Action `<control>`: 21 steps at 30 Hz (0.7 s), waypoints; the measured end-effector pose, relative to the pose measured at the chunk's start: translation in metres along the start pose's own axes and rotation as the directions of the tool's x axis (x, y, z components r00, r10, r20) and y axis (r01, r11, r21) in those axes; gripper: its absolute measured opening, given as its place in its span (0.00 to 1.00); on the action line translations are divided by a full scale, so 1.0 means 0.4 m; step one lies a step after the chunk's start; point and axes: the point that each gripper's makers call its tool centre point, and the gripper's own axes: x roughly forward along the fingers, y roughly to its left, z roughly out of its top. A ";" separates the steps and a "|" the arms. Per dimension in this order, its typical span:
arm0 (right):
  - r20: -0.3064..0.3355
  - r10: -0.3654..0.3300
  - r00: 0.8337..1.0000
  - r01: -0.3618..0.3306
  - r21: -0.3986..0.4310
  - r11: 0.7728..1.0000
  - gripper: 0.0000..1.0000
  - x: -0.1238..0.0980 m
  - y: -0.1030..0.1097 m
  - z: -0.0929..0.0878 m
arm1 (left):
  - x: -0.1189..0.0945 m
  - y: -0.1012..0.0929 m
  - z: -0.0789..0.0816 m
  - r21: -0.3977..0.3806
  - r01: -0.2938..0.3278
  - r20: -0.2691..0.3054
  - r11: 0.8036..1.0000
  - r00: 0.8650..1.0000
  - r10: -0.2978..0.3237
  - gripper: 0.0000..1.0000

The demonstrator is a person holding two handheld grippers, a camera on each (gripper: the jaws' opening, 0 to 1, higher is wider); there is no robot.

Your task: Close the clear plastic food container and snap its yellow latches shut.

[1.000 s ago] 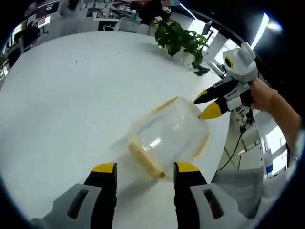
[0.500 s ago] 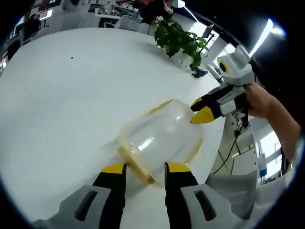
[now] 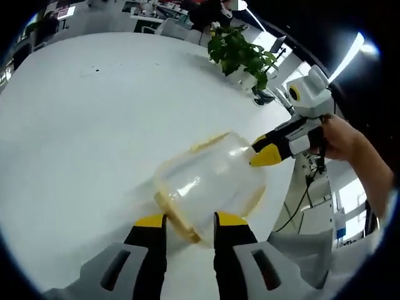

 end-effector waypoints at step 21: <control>0.018 -0.019 1.000 0.018 0.012 1.000 0.26 0.002 0.014 -0.001 | 0.013 -0.003 -0.002 -0.020 0.002 0.003 1.000 1.000 -0.002 0.25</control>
